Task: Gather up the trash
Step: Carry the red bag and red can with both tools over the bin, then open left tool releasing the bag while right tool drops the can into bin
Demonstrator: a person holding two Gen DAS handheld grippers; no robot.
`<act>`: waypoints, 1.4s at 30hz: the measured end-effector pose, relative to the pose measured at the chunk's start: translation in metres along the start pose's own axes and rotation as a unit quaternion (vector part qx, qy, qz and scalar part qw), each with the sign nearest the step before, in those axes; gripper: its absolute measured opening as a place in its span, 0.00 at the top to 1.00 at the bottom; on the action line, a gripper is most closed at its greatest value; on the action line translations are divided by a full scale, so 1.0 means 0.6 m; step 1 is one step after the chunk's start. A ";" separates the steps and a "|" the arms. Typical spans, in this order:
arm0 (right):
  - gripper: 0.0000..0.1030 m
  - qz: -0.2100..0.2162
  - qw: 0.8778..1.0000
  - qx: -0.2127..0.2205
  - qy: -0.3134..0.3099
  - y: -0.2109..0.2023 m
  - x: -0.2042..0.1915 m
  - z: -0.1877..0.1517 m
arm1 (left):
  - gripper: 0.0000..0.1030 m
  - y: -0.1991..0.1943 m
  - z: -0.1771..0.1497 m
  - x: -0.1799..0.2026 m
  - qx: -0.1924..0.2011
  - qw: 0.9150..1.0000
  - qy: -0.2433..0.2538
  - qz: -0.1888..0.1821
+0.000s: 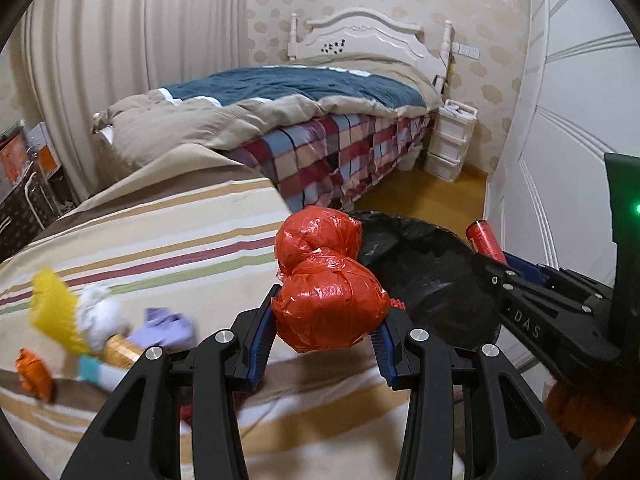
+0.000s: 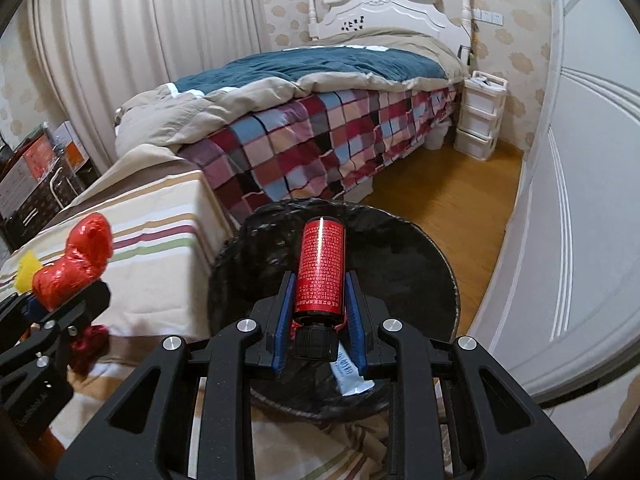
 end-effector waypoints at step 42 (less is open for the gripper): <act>0.32 0.004 1.000 -0.003 0.025 -0.027 -0.047 -0.048 | 0.22 -0.058 -0.032 -0.087 -0.003 0.995 -0.040 0.091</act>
Point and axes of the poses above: each gripper's, at about its wrist camera, not at the fingertips, and y roughly the way its jaws point, x to its right, z to its top, the point moved 6 cm from there along y, roughly the way its jaws point, and after that the axes turned 7 degrees about y, right-handed, at the moved point
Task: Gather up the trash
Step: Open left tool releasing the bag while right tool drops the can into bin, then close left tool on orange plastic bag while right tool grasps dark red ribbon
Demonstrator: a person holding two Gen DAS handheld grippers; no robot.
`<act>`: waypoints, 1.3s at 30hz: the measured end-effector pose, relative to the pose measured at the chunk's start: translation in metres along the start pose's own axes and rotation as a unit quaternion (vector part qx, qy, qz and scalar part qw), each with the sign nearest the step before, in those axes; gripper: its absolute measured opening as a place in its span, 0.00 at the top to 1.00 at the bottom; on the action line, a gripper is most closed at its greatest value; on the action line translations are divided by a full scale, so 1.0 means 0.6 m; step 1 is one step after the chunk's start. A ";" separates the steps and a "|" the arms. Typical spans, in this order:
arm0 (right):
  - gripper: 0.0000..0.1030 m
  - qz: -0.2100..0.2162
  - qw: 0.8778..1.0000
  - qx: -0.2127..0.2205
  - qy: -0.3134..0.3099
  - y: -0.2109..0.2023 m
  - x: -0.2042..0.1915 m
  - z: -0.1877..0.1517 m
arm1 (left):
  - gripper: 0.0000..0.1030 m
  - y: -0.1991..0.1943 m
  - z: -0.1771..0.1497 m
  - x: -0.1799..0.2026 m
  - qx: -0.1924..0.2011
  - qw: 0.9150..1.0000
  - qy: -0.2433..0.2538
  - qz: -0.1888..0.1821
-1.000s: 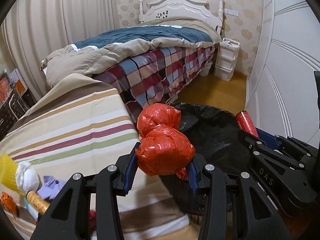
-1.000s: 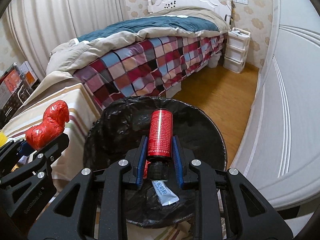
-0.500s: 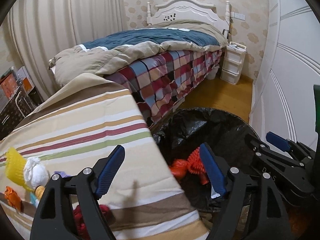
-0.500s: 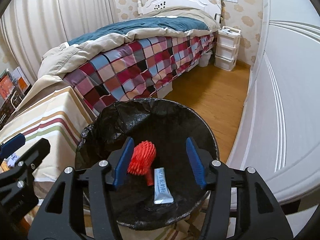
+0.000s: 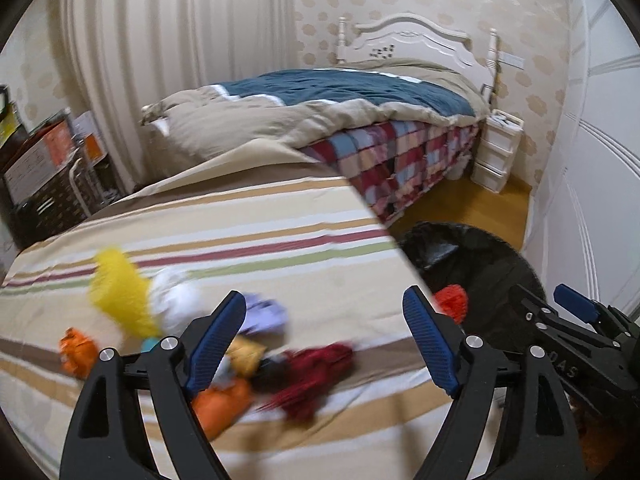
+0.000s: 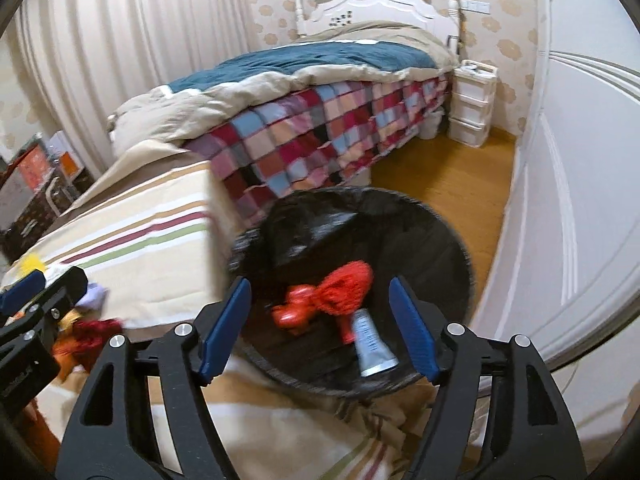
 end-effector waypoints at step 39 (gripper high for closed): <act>0.30 0.078 0.989 -0.063 -0.109 0.006 -0.248 -0.112 | 0.21 -0.047 -0.176 -0.309 -0.053 0.983 -0.112 0.136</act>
Point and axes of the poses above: each gripper's, at about its wrist camera, not at the fingertips, and y roughly the way its jaws point, x to its right, z to its top, the point moved 6 cm from there along y, roughly the way its jaws point, and after that the axes turned 7 degrees about y, right-handed, at the moved point
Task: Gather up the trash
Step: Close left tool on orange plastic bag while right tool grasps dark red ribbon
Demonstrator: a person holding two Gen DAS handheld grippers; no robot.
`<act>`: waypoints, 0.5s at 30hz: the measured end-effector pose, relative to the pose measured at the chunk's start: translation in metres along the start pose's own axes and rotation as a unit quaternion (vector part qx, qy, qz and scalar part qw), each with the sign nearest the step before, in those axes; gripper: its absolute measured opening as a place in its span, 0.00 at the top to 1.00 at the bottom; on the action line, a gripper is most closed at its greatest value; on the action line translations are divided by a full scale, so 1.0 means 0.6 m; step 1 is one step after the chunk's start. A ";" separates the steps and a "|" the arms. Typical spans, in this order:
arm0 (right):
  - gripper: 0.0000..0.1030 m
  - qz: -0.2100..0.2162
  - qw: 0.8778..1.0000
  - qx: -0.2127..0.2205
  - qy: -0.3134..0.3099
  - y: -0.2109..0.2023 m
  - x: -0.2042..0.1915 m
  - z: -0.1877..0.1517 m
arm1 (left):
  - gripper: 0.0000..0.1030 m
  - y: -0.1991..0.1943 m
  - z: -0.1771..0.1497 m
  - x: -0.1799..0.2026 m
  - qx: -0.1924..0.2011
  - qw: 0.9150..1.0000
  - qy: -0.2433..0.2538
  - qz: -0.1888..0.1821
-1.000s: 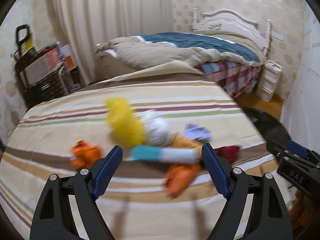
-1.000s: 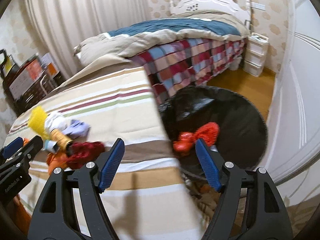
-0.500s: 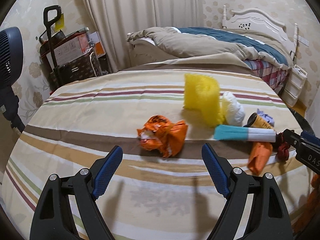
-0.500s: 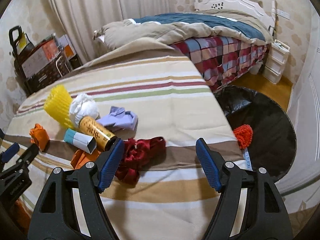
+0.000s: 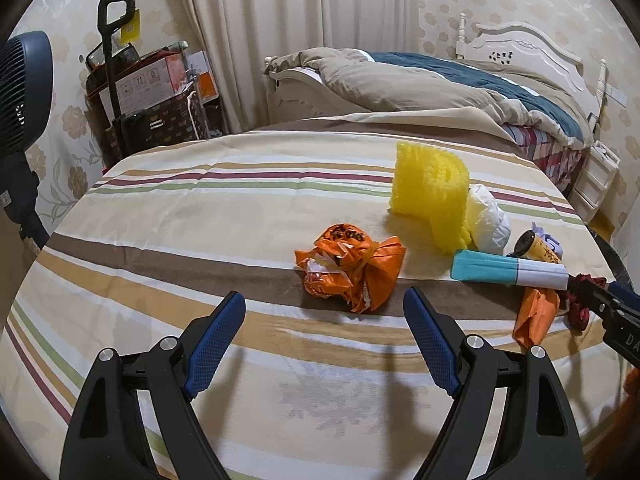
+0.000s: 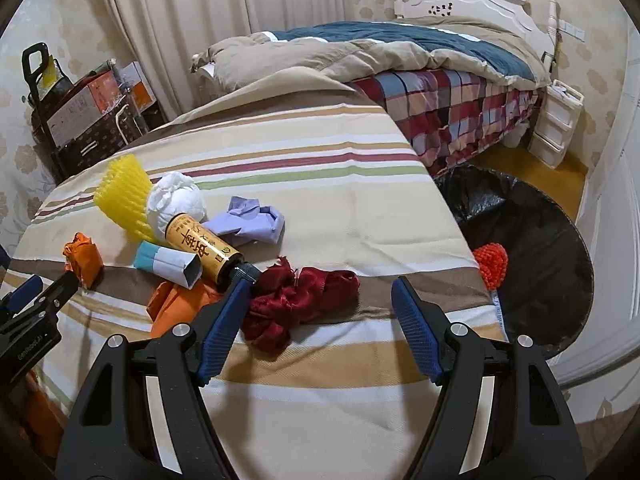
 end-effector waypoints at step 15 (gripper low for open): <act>0.35 -0.005 1.000 -0.016 -0.002 0.002 0.013 -0.012 | 0.21 0.003 -0.004 -0.019 -0.003 1.000 -0.011 -0.006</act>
Point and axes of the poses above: each gripper's, at about its wrist camera, not at the fingertips, and y roughly the way its jaws point, x to its right, z to its top, the point moved 6 cm from there along y, roughly the way its jaws point, and after that the axes turned 7 degrees about y, right-handed, at the moved point
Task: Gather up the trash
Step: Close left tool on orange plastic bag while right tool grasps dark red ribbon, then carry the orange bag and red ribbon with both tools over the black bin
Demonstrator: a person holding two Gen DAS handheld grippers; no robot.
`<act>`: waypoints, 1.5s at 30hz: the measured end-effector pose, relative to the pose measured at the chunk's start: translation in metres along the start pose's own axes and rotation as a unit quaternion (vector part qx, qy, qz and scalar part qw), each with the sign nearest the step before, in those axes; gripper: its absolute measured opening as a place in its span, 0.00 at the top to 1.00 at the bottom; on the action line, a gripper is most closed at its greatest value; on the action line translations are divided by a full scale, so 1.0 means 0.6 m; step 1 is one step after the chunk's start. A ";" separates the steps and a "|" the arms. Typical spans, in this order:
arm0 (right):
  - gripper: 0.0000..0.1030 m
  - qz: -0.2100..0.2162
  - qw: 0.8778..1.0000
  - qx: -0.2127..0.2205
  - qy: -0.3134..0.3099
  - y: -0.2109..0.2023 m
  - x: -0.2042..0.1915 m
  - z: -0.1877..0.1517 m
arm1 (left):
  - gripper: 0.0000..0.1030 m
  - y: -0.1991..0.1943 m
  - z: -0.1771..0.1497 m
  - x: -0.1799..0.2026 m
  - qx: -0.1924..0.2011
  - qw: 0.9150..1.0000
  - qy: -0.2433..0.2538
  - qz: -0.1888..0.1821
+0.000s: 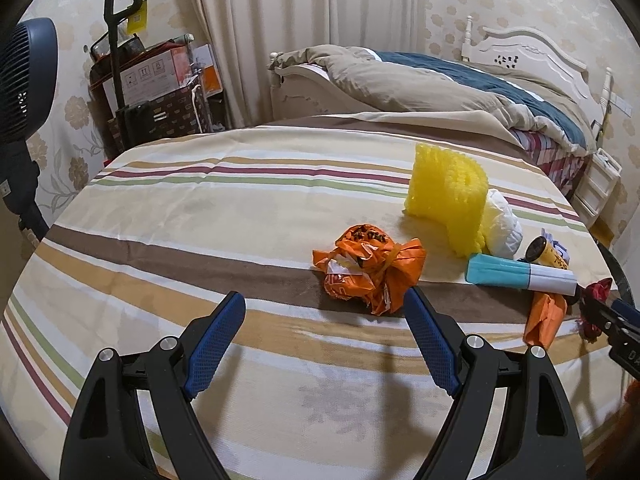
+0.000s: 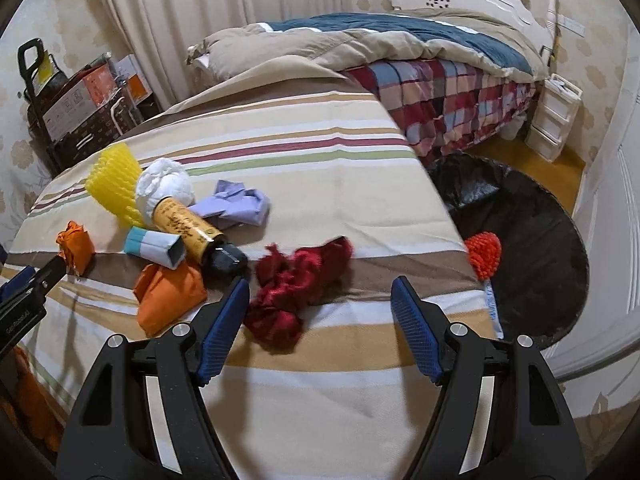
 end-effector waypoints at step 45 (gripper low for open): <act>0.79 0.017 1.000 0.010 -0.018 -0.026 -0.002 -0.016 | 0.45 -0.017 -0.001 0.045 0.006 0.997 0.023 -0.076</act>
Point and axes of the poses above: each gripper's, at about its wrist camera, not at the fingertips, and y roughly the way its jaws point, x to its right, z to its top, the point moved 6 cm from there along y, roughly the way its jaws point, and after that the axes turned 7 degrees about y, right-handed, at the moved point
